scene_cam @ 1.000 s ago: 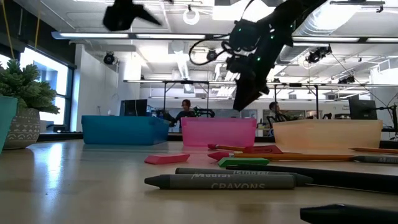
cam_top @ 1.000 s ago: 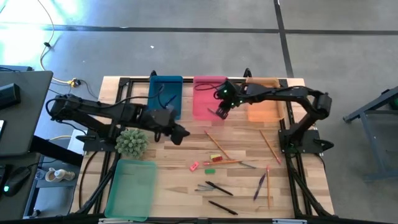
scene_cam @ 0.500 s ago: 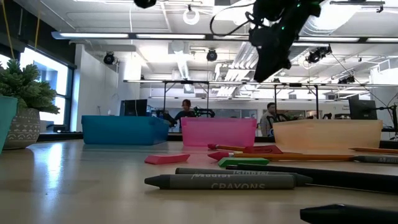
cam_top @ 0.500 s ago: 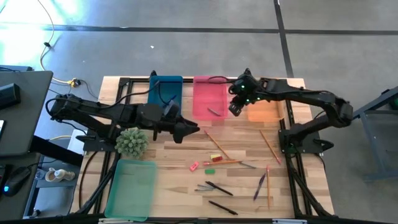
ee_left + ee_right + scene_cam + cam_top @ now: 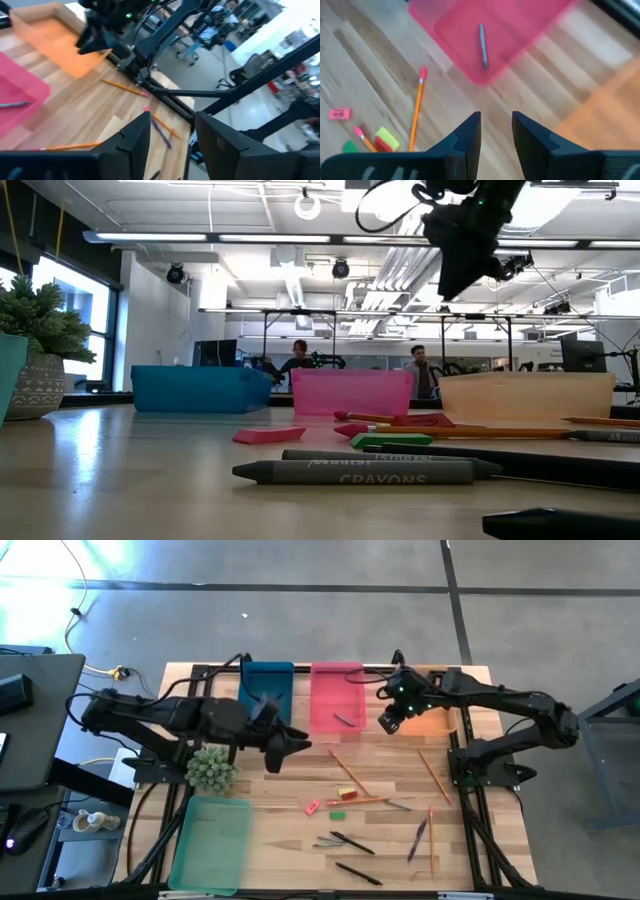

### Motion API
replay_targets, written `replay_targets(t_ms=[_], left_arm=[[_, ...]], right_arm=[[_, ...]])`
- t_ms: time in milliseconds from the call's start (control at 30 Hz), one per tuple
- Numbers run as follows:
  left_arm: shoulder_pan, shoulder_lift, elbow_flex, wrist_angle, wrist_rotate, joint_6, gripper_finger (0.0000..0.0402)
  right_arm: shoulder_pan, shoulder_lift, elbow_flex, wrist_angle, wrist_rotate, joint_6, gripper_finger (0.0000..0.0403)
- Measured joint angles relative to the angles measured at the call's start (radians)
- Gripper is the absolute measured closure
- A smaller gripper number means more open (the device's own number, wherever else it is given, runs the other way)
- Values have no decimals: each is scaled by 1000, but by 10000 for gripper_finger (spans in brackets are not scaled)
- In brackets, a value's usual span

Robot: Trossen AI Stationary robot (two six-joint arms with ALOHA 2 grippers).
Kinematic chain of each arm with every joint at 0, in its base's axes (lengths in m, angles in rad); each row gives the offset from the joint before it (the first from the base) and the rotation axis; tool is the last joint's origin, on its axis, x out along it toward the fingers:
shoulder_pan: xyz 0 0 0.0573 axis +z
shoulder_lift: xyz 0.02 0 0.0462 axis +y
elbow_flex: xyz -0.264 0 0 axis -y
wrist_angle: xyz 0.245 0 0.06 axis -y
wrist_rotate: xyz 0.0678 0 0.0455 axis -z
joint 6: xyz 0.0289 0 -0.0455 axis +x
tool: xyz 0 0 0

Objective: Sort crayons/erasers/pens/pencils in bins
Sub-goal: Put the pink eraser into the green bin

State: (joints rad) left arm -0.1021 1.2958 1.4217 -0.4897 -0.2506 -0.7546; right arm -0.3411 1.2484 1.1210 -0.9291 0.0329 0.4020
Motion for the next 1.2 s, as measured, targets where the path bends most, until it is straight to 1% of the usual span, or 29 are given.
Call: replay_targets(t_ms=[267, 500, 733, 833, 900, 1000, 1133, 1200], left_arm=[[-83, 58, 19, -168, -106, -41, 277], [-124, 147, 20, -291, -133, -115, 295], [-145, 264, 20, -318, -146, -168, 318], [-149, 315, 20, -321, -142, -224, 320], [-149, 347, 19, -330, -125, -258, 317], [-148, 393, 20, -325, -96, -282, 300], [-148, 448, 20, -322, -57, -320, 265], [-148, 477, 20, -322, -40, -362, 245]], right_arm=[[74, 0, 0, -76, 120, 119, 300], [114, 0, 0, -76, 125, 159, 300], [122, 0, 0, -77, 126, 159, 300], [122, 0, 0, -77, 126, 149, 300], [122, 0, 0, -78, 126, 141, 300], [122, 0, 0, -79, 126, 140, 300], [122, 0, 0, -79, 126, 129, 300], [122, 0, 0, -80, 126, 129, 300]])
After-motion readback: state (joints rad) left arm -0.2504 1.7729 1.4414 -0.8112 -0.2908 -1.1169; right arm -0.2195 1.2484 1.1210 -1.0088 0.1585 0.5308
